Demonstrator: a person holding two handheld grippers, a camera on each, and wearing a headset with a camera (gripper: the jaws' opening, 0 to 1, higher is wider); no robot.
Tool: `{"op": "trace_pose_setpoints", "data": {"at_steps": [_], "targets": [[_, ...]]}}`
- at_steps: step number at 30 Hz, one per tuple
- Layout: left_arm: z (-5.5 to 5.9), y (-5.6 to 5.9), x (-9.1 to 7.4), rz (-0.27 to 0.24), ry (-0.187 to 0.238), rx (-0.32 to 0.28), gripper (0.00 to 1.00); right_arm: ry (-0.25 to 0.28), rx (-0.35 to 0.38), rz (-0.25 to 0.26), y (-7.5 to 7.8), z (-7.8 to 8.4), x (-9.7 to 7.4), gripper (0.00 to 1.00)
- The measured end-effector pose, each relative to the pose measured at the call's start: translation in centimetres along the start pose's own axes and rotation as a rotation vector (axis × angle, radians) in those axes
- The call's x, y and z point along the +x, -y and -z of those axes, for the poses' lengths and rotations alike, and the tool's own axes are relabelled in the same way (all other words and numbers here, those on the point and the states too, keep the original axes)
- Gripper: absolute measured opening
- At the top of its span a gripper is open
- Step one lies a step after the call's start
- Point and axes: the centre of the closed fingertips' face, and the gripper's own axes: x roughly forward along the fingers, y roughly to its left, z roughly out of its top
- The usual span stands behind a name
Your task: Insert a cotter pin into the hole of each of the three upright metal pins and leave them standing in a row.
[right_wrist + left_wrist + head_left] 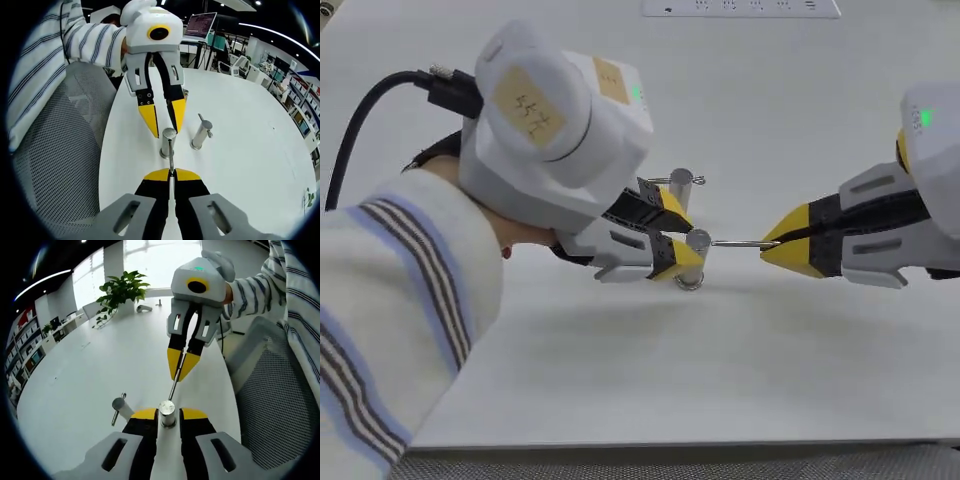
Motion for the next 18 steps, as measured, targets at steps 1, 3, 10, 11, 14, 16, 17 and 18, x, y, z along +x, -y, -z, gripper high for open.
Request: {"op": "trace_pose_setpoints", "data": {"at_steps": [1,3,10,11,14,16,17,18], "targets": [[-0.02,-0.05,0.08,-0.003,-0.002,0.002,0.12,0.001,0.000,0.000,0.00,-0.03,0.05,0.00],[-0.10,0.00,0.12,-0.006,-0.004,0.006,0.11,0.002,-0.001,-0.002,-0.05,-0.10,0.13,0.00],[-0.34,-0.11,0.13,-0.010,0.008,-0.017,0.10,0.005,0.007,-0.004,-0.10,-0.30,0.40,0.00],[-0.34,-0.09,0.13,-0.011,0.008,-0.027,0.10,0.001,0.006,-0.003,-0.03,-0.23,0.47,0.00],[-0.37,-0.02,0.11,-0.016,0.004,-0.040,0.10,-0.001,0.008,0.000,0.11,-0.15,0.62,0.00],[-0.37,0.00,0.13,-0.021,0.005,-0.043,0.10,-0.004,0.012,0.003,0.18,-0.05,0.74,0.00],[-0.38,0.01,0.14,-0.022,0.006,-0.045,0.10,-0.004,0.014,0.004,0.20,-0.03,0.84,0.00],[-0.37,0.05,0.14,-0.023,0.006,-0.053,0.10,-0.004,0.016,0.004,0.22,-0.04,0.94,0.00]]}}
